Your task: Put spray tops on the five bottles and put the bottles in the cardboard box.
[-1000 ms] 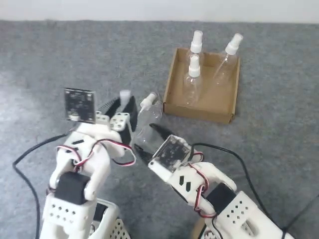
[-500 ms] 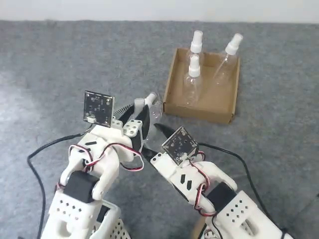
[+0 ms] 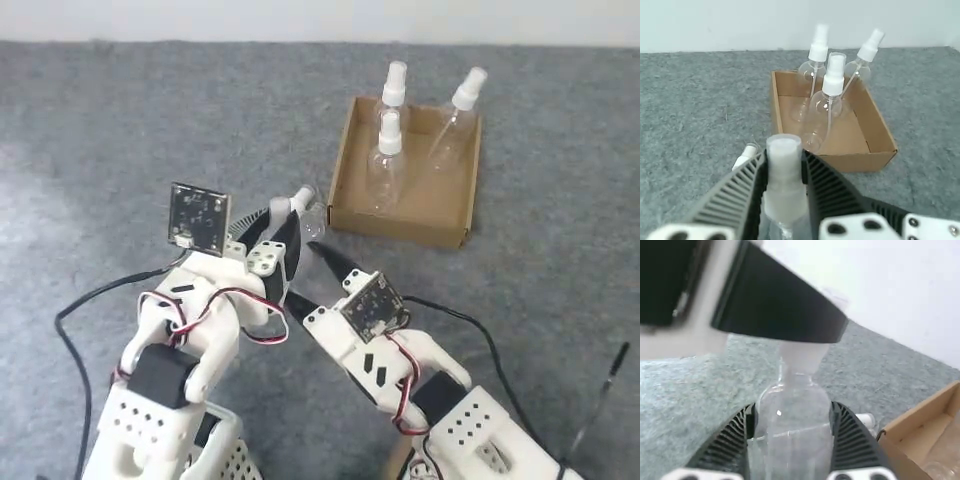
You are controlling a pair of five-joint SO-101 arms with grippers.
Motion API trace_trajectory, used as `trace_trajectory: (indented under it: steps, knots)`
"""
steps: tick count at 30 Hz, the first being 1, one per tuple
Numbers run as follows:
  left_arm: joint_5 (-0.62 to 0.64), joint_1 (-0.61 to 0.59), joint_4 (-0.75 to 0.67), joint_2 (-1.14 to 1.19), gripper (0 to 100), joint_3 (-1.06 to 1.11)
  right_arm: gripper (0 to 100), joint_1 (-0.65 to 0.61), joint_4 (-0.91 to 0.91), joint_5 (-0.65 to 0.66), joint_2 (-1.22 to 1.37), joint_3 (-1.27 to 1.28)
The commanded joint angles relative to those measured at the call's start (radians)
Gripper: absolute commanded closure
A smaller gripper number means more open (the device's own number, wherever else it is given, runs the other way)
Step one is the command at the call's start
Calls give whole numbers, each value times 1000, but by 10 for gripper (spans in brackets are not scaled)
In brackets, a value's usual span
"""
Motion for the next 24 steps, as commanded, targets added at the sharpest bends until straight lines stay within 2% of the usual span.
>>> trace_trajectory:
  steps: [1, 6, 12, 20, 24]
  knots:
    - [-12, 5, 3, -2, 988, 19, 992, 90, -76, -21, -38, -43]
    - [-20, 6, 3, -2, 988, 19, 992, 97, -113, -21, -33, -35]
    - [-101, -2, 3, -8, 987, 1, 992, 96, -113, -18, -35, -34]
    - [-112, -5, 54, -166, 987, 10, 992, 94, -113, -20, -33, -34]
    - [-112, -5, 52, -187, 919, 27, 992, 94, -113, -20, -36, -34]
